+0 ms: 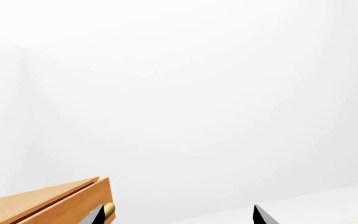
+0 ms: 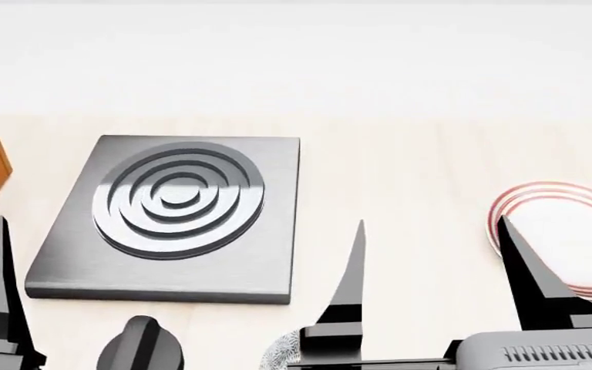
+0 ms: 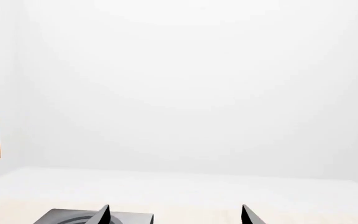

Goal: Pick the akita bowl next to the ramekin and place it on the plate.

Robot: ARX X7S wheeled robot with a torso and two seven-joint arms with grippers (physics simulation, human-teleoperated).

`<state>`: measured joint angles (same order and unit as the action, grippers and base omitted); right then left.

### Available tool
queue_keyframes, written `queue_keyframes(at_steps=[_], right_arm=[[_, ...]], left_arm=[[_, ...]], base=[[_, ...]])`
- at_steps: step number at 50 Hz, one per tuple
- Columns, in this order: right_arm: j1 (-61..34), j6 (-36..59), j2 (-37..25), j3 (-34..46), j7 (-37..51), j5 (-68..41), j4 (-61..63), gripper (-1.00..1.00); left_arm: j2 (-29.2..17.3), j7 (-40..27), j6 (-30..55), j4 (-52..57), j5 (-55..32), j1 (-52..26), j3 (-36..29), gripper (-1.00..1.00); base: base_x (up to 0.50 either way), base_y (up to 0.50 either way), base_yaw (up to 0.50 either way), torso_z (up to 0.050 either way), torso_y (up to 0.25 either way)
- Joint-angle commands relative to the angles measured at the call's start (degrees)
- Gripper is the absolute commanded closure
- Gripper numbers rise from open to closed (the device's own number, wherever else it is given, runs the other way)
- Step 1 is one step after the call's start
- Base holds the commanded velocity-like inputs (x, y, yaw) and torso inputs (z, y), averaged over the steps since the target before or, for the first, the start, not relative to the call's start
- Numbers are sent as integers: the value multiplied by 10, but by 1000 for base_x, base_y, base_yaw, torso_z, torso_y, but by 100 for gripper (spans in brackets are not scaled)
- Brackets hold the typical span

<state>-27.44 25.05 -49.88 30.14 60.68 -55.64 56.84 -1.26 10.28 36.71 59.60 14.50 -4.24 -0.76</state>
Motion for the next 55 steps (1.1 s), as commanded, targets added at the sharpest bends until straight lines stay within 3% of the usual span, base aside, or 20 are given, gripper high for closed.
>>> queue_keyframes(at_steps=[1, 35, 55], right_arm=[[0, -6, 10, -9, -12, 15, 0, -100], [1, -12, 7, 4, -14, 25, 0, -100], [-8, -9, 6, 10, -9, 21, -1, -100]], left_arm=[[11, 20, 14, 4, -5, 0, 15, -100], [11, 24, 9, 4, 0, 4, 15, -100], [11, 27, 13, 4, -3, 0, 16, -100]], base=[[137, 0, 0, 0, 0], [25, 0, 0, 0, 0], [0, 0, 0, 0, -114]])
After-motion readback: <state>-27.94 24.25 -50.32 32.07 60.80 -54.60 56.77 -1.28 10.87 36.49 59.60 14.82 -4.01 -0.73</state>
